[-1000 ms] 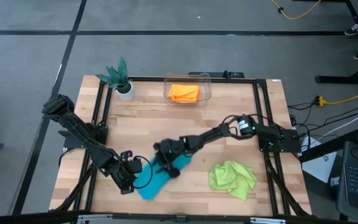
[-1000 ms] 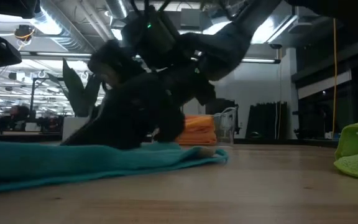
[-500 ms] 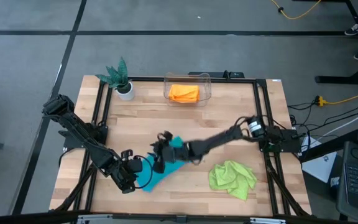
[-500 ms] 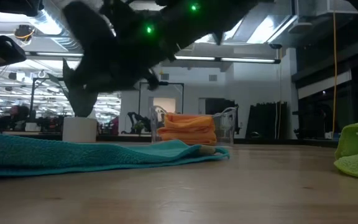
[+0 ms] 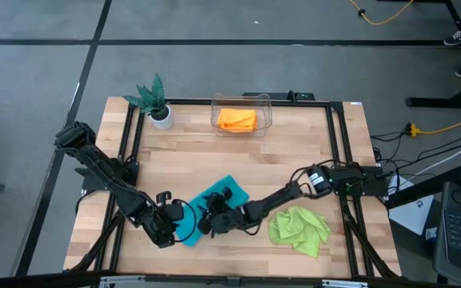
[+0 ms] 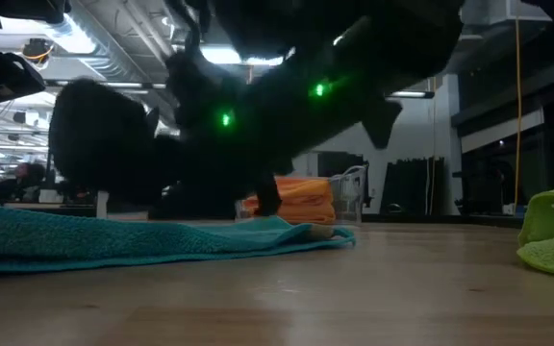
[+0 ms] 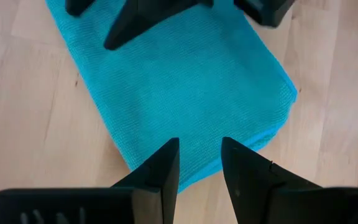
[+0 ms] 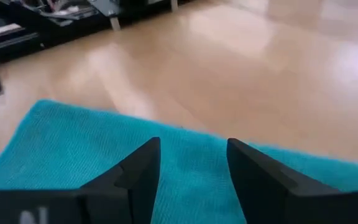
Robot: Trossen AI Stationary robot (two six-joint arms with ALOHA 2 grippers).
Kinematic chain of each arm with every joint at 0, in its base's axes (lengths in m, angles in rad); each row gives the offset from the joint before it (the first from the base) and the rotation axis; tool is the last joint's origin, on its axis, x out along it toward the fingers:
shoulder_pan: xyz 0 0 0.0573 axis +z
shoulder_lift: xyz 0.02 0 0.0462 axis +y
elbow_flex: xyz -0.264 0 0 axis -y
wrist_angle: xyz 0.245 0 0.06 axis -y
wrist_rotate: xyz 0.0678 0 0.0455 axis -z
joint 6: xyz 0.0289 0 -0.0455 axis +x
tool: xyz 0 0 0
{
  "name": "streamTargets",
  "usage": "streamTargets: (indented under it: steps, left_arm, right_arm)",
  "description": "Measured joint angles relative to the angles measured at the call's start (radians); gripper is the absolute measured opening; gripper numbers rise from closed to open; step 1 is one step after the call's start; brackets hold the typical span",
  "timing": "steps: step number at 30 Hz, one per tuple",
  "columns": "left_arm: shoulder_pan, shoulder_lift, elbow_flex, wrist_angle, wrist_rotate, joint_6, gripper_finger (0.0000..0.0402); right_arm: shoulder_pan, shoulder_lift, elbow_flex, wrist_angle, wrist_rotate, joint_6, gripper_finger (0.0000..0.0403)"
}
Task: Fold microfiber towels
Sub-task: Fold the blue microfiber towel
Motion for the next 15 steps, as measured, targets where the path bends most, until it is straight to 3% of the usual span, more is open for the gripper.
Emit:
streamTargets:
  steps: [3,6,11,15]
  left_arm:
    - [0.000,0.000,0.000,0.000,-0.001,0.000,0.0111]
    - [0.000,0.000,0.000,0.000,-0.003,0.000,0.0111]
    - [0.000,0.000,0.000,0.000,-0.005,0.000,0.0111]
    - [0.000,0.000,0.000,0.000,-0.010,0.000,0.0111]
  right_arm:
    - [-0.001,0.034,-0.001,0.001,-0.002,0.004,0.0188]
    - [-0.017,0.040,0.003,0.016,-0.119,-0.194,0.0188]
    - [-0.116,0.036,0.006,0.050,-0.604,-0.539,0.0188]
    - [-0.205,0.041,0.003,0.097,-0.965,-0.684,0.0188]
